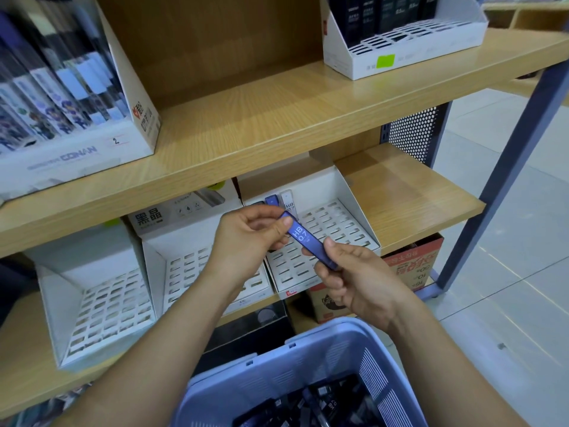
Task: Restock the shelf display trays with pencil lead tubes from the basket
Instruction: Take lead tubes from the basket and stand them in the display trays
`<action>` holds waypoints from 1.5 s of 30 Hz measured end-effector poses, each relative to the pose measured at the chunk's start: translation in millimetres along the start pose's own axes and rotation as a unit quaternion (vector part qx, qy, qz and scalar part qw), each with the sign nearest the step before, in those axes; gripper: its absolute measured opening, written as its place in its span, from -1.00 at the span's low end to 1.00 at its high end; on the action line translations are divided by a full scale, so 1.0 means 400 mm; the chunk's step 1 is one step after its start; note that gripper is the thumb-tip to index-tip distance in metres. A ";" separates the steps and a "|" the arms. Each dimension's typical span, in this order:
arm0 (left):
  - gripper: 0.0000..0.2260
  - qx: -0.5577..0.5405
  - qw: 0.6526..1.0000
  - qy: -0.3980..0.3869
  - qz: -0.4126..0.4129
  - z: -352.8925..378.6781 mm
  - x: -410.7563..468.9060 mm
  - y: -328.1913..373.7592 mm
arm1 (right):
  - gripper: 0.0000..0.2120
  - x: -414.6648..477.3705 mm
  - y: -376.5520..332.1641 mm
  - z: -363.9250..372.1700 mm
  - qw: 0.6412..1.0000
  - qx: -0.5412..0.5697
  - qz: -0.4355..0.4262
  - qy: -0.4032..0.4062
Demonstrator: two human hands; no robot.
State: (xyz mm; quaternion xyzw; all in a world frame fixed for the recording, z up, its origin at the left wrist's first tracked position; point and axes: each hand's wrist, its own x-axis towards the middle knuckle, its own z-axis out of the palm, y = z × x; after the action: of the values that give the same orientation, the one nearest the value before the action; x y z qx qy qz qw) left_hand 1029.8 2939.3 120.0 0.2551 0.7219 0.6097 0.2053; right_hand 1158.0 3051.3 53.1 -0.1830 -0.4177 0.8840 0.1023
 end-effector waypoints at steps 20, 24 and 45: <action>-0.81 0.335 0.934 0.057 0.106 -0.020 0.140 -0.013 | -0.55 0.020 0.046 -0.031 0.701 -0.675 -0.143 0.181; -0.82 0.356 0.927 0.045 0.107 -0.019 0.151 -0.025 | -0.56 0.017 0.047 -0.037 0.700 -0.675 -0.147 0.183; -0.60 0.549 0.810 -0.118 0.166 -0.047 0.136 -0.027 | -0.59 0.019 0.055 -0.042 0.689 -0.680 -0.166 0.187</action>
State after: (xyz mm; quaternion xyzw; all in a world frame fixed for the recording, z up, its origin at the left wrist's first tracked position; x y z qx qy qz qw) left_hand 974.5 2957.0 113.6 0.5111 0.8535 0.1013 0.0105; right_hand 1157.3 3051.6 24.6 -0.2917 -0.9005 0.2734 0.1712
